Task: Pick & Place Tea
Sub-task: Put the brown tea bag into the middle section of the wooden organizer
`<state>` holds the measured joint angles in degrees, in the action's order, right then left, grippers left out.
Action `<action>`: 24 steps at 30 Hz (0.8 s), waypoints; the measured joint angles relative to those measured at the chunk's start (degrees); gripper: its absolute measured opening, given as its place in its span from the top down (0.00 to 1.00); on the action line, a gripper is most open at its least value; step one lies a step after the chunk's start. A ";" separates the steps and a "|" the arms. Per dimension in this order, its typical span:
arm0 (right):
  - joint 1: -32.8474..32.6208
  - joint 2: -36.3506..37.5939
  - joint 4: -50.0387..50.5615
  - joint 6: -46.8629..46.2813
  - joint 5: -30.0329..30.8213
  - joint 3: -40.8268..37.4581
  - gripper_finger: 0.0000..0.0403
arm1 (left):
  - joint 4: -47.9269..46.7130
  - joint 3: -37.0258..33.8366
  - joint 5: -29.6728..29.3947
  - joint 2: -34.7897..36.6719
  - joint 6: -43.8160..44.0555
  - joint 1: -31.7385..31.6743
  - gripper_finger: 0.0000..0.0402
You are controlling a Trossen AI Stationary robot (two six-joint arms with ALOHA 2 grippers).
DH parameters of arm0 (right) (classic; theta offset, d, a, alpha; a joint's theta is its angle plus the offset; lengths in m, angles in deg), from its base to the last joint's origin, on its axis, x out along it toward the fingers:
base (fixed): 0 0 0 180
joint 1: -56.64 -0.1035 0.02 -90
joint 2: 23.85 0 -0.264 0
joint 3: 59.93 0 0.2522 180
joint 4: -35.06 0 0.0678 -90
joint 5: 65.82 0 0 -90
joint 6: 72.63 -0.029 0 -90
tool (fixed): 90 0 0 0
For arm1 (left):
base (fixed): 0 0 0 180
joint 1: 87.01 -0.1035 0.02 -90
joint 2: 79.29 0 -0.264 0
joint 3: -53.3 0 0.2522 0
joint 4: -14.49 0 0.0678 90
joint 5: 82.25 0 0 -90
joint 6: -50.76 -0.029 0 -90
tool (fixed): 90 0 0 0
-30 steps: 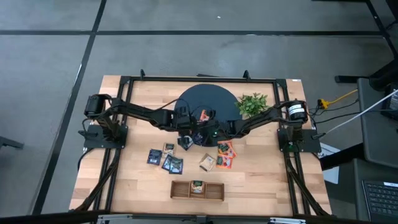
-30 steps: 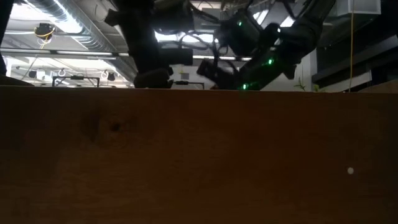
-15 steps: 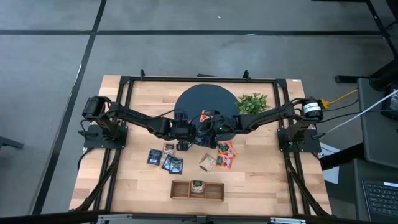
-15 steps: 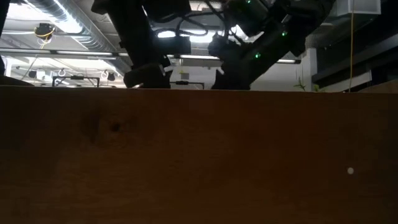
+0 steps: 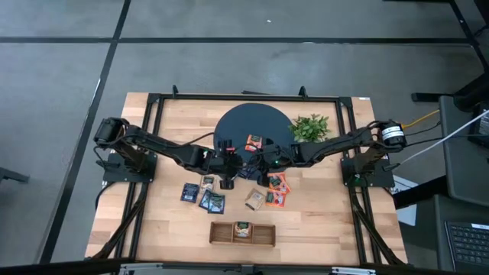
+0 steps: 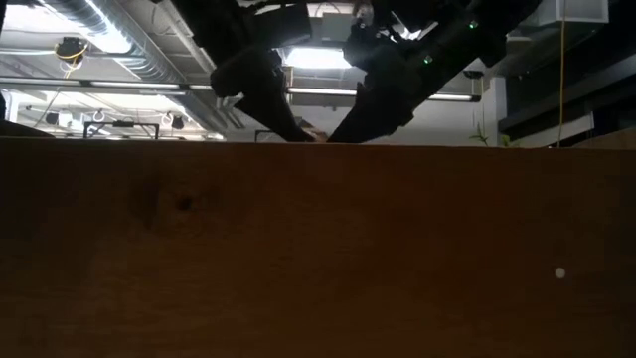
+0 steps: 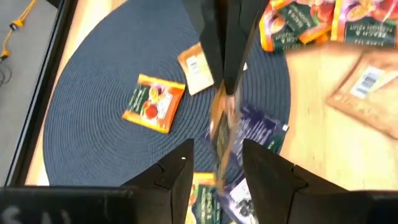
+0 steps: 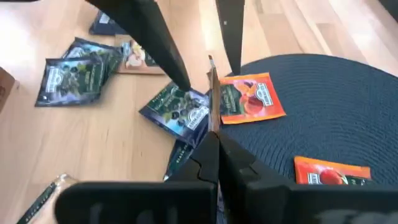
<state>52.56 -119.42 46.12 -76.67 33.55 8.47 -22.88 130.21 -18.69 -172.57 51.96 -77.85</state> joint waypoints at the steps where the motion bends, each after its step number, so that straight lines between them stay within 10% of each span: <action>1: -0.21 0.08 0.21 -0.03 0.03 -0.01 0.99 | -0.20 0.00 -0.06 0.00 0.00 -0.10 0.67; 15: -2.90 0.14 -0.07 0.21 5.16 -0.01 0.99 | 0.68 0.00 5.30 -0.02 2.28 -2.21 0.70; 24: -2.86 0.14 -0.69 0.18 5.18 -0.01 0.99 | 1.17 0.00 6.91 -0.04 2.58 -2.21 0.91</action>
<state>49.70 -119.29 45.43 -76.49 38.73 8.46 -21.71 130.21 -11.78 -172.61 54.54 -80.05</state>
